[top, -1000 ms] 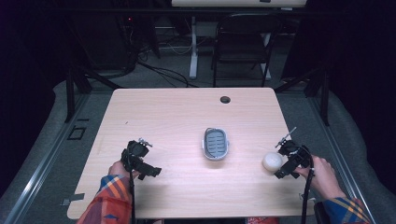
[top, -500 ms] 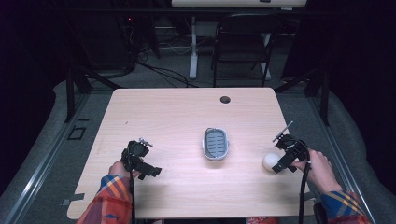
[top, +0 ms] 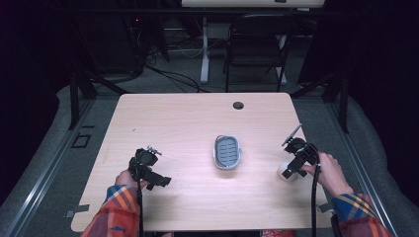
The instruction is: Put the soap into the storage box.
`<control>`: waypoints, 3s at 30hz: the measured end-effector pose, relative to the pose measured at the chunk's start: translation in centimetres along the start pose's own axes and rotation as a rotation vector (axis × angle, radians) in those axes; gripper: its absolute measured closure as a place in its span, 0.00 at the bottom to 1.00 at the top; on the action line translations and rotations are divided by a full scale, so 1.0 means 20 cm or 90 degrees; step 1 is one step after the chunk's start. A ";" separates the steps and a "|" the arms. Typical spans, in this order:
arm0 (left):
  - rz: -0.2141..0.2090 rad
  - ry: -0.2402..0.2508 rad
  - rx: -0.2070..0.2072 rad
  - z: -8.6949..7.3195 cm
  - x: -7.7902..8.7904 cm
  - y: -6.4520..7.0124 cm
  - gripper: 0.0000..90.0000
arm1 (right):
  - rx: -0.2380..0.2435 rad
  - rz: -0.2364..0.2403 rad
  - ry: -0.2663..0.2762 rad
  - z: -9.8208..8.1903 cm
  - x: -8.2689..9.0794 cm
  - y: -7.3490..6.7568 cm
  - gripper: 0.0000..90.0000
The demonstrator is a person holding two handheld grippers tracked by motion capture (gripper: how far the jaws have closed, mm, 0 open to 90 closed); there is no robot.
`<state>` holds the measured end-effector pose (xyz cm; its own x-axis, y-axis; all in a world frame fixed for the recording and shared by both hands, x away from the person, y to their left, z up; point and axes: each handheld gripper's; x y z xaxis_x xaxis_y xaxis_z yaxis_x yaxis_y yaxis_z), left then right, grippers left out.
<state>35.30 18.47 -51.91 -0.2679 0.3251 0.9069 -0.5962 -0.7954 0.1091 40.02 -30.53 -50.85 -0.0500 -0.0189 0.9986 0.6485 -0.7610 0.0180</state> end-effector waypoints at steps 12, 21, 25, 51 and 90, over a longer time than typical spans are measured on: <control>0.000 -0.002 0.000 0.00 0.00 0.00 0.00 | -0.020 0.004 0.015 0.07 -0.08 -0.03 0.00; 0.000 -0.002 0.000 0.00 0.00 0.00 0.00 | 0.006 -0.005 -0.028 0.11 -0.11 -0.04 0.04; 0.000 -0.002 0.000 0.00 0.00 0.00 0.00 | 0.019 -0.008 -0.055 0.11 -0.11 -0.03 0.10; 0.000 -0.004 -0.002 0.00 0.00 0.00 0.00 | 0.035 -0.023 -0.062 0.12 -0.15 -0.05 0.25; -0.004 -0.003 0.000 0.01 0.00 0.00 0.00 | 0.054 -0.033 -0.048 0.18 0.00 -0.08 0.25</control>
<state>35.39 18.39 -51.93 -0.2612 0.3273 0.9081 -0.5978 -0.7935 0.1140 41.74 -26.91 -50.68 -0.0301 0.0700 0.9971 0.7090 -0.7017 0.0707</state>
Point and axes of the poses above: each handheld gripper's, and its own axes: x roughly backward along the jaws, z roughly out of its top, y roughly to its right, and after that the axes turned 1 degree about -z, right-handed
